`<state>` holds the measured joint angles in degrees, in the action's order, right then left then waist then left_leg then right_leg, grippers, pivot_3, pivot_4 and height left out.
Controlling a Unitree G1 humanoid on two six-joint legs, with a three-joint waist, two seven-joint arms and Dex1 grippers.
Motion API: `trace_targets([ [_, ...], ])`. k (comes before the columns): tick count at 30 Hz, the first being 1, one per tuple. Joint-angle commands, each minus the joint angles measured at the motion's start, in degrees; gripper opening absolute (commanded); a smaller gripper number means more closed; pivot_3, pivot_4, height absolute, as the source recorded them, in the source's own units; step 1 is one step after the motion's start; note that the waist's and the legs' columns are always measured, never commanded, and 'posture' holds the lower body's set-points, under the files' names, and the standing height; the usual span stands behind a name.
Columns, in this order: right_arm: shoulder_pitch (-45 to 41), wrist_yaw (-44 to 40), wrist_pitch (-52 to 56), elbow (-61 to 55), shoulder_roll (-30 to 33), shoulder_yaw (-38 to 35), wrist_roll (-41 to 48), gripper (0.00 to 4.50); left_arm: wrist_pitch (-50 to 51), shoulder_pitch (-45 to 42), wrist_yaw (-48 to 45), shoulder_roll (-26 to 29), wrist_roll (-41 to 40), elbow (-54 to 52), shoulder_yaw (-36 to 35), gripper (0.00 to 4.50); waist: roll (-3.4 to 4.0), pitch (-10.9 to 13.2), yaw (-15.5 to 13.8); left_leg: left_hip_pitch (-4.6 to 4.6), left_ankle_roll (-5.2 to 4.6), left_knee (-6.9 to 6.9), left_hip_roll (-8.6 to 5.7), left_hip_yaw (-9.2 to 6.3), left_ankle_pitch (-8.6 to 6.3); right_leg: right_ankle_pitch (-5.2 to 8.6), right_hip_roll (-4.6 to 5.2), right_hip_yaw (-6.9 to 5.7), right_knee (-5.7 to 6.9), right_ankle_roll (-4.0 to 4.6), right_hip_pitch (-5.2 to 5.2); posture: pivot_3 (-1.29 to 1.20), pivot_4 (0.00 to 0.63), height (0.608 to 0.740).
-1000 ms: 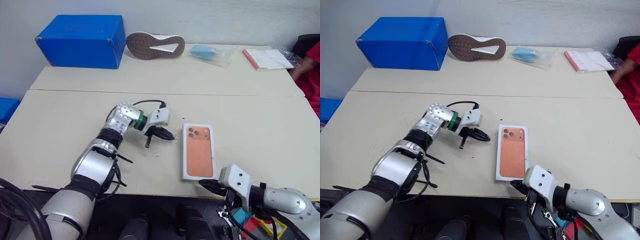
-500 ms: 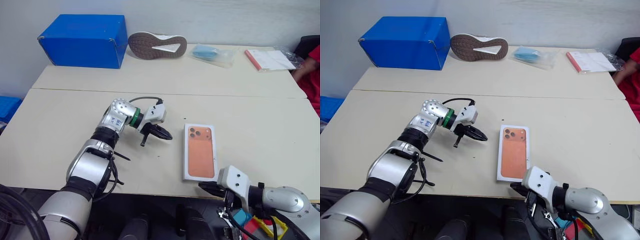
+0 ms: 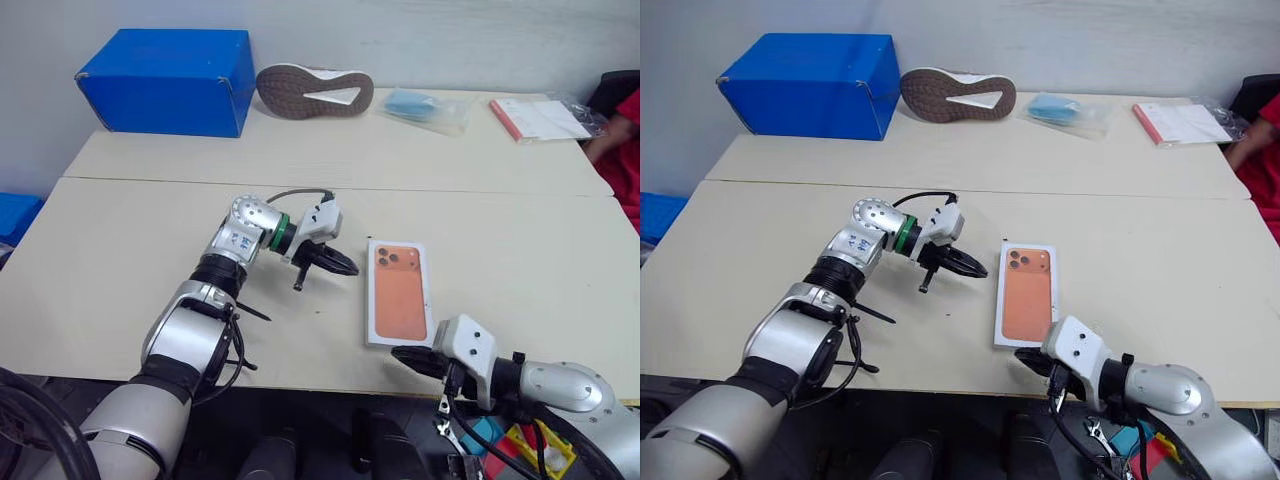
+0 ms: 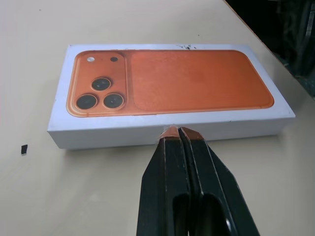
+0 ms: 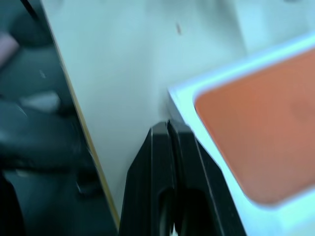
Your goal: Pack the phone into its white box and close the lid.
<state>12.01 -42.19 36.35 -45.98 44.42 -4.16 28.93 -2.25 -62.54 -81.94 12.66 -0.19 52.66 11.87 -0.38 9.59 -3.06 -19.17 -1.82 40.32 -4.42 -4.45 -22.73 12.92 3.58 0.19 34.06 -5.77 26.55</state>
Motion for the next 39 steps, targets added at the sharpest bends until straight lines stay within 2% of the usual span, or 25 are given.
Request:
trace_targets([
  [1, -2.9, 3.3, 3.4, 0.4, -2.0, -4.6, 4.7, 0.01, -0.2, -2.2, 2.6, -2.9, -0.7, 0.0, -0.4, 0.00, 0.00, 0.0, 0.0, -0.01, -0.01, 0.00, -0.02, 0.00, 0.00, -0.02, 0.02, 0.01, -0.01, -0.03, 0.00, 0.00, 0.150, 0.740],
  [9, -6.1, 9.3, 5.2, 7.5, -3.2, -1.1, -1.7, 0.01, -5.3, -5.1, 13.4, -9.8, 4.8, 9.8, 2.2, 0.00, -0.01, 0.0, 0.1, -0.02, -0.04, 0.00, -0.04, 0.10, 0.00, -0.04, 0.01, 0.08, -0.01, -0.05, 0.04, 0.00, 0.150, 0.740],
  [14, -6.4, 10.5, 6.5, 10.0, -3.1, 1.6, -4.1, 0.01, -7.9, -5.2, 17.8, -10.5, 9.9, 14.9, 5.2, 0.00, -0.05, -0.1, 0.2, 0.06, -0.04, 0.00, -0.03, 0.20, 0.00, -0.04, -0.01, 0.15, 0.07, -0.05, 0.03, 0.00, 0.150, 0.740],
  [18, -6.3, 11.1, 5.6, 11.1, -3.9, 3.2, -5.4, 0.01, -9.0, -4.8, 19.7, -9.8, 12.3, 16.9, 6.9, 0.00, -0.40, -0.6, 0.2, 0.20, -0.03, 0.00, -0.02, 0.19, 0.00, -0.04, -0.01, 0.17, 0.05, -0.05, -0.07, 0.00, 0.150, 0.740],
  [22, -6.2, 11.3, 4.9, 11.2, -4.8, 3.4, -6.1, 0.01, -9.1, -4.7, 20.1, -9.0, 12.5, 18.0, 6.6, 0.00, -0.49, -0.9, 0.3, 0.52, -0.05, -0.02, -0.02, 0.22, -0.02, -0.04, -0.01, 0.22, -0.10, -0.05, -0.38, 0.00, 0.150, 0.740],
  [24, -5.8, 10.8, 3.5, 10.9, -5.0, 3.2, -6.4, 0.01, -8.4, -4.8, 19.1, -8.6, 11.2, 17.9, 5.5, 0.00, -0.45, -0.9, 0.3, 1.02, -0.10, -0.27, 0.03, 0.22, -0.06, -0.02, -0.03, 0.21, -0.28, -0.03, -0.88, 0.00, 0.150, 0.740],
  [29, -5.7, 8.4, -1.7, 8.1, -5.5, -1.8, -3.8, 0.01, -3.9, -4.9, 10.8, -5.3, 4.7, 14.5, -0.4, 0.00, -0.38, -0.9, 1.0, 1.01, -0.13, -0.28, 0.08, 0.22, -0.12, -0.01, -0.07, 0.21, -0.13, -0.02, -0.87, 0.00, 0.150, 0.740],
  [32, -4.7, 3.6, -2.6, 6.3, -3.5, -7.4, 0.9, 0.00, -1.2, -3.2, 4.0, 0.3, 1.5, 8.9, -2.9, 0.59, -0.28, -0.8, 1.5, 0.80, -0.13, -0.27, 0.07, 0.21, -0.11, -0.02, -0.06, 0.19, -0.11, -0.02, -0.65, 0.00, 0.150, 0.740],
  [33, -3.6, 0.4, -2.7, 5.8, -1.6, -10.7, 3.0, 0.17, 1.3, -1.3, -0.1, 3.5, -0.3, 4.7, -3.8, 0.89, -0.28, -0.8, 1.7, 0.71, -0.13, -0.27, 0.07, 0.22, -0.11, -0.02, -0.06, 0.20, -0.06, -0.02, -0.53, 0.00, 0.150, 0.740],
  [35, -1.8, -4.3, -2.7, 5.7, 1.2, -15.1, 5.9, 0.58, 5.7, 1.7, -5.0, 7.7, -2.6, -1.9, -4.6, 1.53, -0.22, -0.8, 1.8, 0.48, -0.11, -0.26, 0.08, 0.27, -0.11, -0.01, -0.05, 0.23, 0.03, -0.01, -0.21, 0.00, 0.150, 0.740],
  [37, 0.6, -11.6, -2.5, 7.1, 5.4, -21.8, 9.7, 1.30, 13.6, 7.6, -9.2, 15.5, -7.7, -14.6, -4.9, 2.22, -0.18, -0.8, 1.8, 0.27, -0.10, -0.23, 0.11, 0.25, -0.11, -0.02, -0.07, 0.20, 0.03, -0.01, 0.00, 0.00, 0.150, 0.740],
  [39, 1.5, -17.6, -2.0, 10.4, 9.0, -27.6, 12.4, 1.81, 21.9, 13.3, -10.6, 22.9, -12.6, -26.4, -5.6, 2.68, -0.09, -0.8, 2.0, 0.20, -0.09, -0.22, 0.13, 0.25, -0.11, -0.01, -0.05, 0.29, 0.02, -0.01, 0.04, 0.00, 0.150, 0.740],
])
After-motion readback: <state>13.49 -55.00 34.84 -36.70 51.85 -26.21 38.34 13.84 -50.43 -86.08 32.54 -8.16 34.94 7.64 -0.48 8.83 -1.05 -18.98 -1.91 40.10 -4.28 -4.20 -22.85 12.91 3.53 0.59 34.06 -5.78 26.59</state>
